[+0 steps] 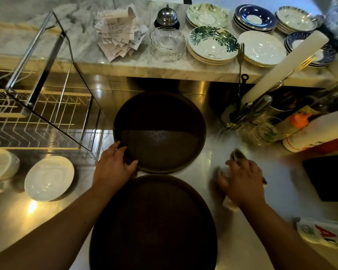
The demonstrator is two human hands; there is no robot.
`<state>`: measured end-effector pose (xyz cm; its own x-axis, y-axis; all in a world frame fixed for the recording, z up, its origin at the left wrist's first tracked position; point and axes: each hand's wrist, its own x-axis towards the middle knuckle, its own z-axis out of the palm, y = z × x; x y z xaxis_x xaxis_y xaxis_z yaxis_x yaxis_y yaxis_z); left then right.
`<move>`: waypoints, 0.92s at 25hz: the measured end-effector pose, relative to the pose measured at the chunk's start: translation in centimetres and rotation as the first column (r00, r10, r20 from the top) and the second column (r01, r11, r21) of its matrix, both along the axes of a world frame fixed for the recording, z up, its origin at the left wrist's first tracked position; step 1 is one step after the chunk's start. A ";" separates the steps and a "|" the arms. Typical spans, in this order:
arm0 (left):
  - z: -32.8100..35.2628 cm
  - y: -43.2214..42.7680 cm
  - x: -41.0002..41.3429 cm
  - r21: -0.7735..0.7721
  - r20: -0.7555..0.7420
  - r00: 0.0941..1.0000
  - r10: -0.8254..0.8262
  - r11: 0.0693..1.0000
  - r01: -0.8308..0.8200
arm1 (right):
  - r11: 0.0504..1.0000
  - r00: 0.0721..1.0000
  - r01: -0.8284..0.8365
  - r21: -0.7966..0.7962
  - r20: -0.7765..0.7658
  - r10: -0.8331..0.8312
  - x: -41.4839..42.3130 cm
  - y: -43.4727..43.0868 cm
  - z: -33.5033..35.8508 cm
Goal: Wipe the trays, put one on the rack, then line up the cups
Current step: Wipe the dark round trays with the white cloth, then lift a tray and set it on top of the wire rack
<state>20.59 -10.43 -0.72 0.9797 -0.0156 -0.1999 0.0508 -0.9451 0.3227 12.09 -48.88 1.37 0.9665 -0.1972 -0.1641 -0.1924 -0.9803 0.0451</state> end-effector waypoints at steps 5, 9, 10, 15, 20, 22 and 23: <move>-0.4 -0.4 0.7 -0.112 -0.017 0.986 0.164 0.980 -0.165 | 0.965 0.996 -0.004 0.262 0.090 -0.020 4.9 6.0 0.1; -0.5 -0.2 2.1 -0.137 -0.051 0.974 0.220 0.965 -0.225 | 0.855 0.975 0.206 0.475 -0.025 -0.221 8.4 8.3 -0.5; -0.5 0.0 2.5 -0.161 -0.073 0.969 0.237 0.956 -0.245 | 0.828 0.965 0.245 0.505 -0.045 -0.259 9.0 8.6 -0.7; -1.0 0.5 3.8 -0.253 -0.138 0.943 0.304 0.909 -0.330 | 0.660 0.892 0.398 0.637 -0.100 -0.440 10.9 8.3 -1.5; -1.7 1.0 4.5 -0.243 -0.204 0.915 0.348 0.888 -0.391 | 0.675 0.878 0.456 0.580 -0.171 -0.446 12.3 7.2 -1.9; -1.8 1.2 4.8 -0.266 -0.211 0.910 0.356 0.875 -0.404 | 0.651 0.873 0.470 0.595 -0.204 -0.444 12.7 6.9 -1.9; -1.9 1.2 4.9 -0.284 -0.219 0.905 0.365 0.863 -0.417 | 0.628 0.867 0.482 0.611 -0.227 -0.444 12.7 6.8 -1.8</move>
